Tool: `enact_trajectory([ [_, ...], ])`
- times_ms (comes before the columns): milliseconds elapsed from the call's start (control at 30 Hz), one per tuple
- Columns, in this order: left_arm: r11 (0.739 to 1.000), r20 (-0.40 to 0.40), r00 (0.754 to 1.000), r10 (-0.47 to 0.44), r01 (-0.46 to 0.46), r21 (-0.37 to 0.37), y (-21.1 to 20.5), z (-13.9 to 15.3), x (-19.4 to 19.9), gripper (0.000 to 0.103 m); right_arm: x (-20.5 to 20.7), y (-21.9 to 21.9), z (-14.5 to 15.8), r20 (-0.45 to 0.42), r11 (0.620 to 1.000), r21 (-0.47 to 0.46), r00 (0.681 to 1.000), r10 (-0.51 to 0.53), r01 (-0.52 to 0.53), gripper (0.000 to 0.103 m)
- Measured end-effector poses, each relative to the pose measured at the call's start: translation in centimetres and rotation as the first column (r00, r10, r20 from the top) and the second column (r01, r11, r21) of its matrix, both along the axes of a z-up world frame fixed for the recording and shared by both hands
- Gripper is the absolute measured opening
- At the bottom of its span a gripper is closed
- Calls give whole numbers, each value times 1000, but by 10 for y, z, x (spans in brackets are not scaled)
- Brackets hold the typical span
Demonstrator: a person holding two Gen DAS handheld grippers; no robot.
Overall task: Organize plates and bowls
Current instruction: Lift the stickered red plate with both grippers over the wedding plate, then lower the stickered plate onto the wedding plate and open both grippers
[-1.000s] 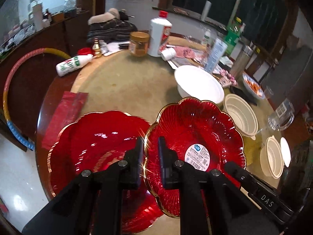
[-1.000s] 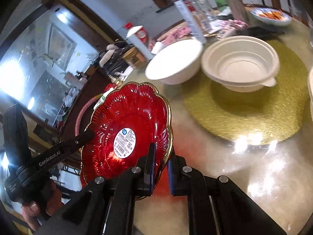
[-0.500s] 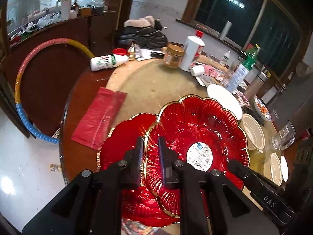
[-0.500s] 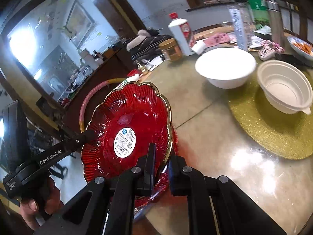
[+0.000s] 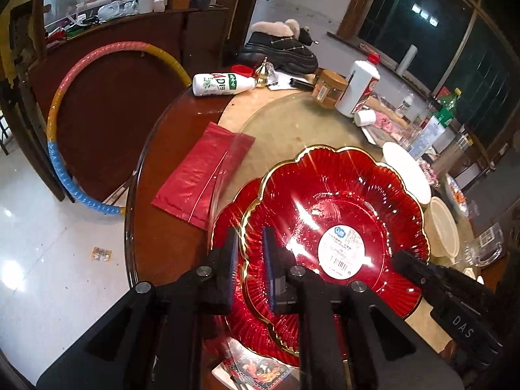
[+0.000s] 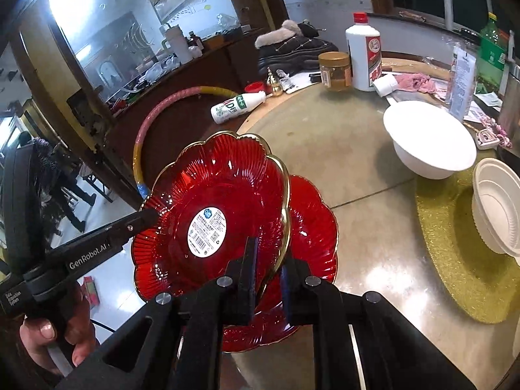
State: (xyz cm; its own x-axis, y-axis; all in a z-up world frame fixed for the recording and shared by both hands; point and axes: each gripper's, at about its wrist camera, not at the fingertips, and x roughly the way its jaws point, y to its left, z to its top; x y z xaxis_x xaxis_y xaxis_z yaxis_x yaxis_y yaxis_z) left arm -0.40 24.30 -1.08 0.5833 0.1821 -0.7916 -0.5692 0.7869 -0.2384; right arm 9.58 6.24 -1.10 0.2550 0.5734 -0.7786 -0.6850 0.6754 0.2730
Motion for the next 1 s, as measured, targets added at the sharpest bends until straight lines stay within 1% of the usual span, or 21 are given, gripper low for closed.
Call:
enact_trajectory([
  [67, 1000, -9, 1000, 5, -5, -5, -3, -4, 2, 12, 3, -1, -4, -19, 1000, -6, 1000, -1, 1, 12],
  [300, 1000, -32, 999, -1, 1, -9, -8, -15, 6, 12, 8, -6, -9, -23, 1000, -21, 1000, -20, 19, 12],
  [767, 1000, -45, 999, -3, 3, -13, -7, -19, 1, 12, 10, 2, -20, -31, 998, -55, 1000, -5, 3, 13],
  [1000, 1000, -48, 999, 1, 0, 4, -8, -18, -1, 12, 10, 4, -25, -43, 998, -69, 999, 4, -7, 17],
])
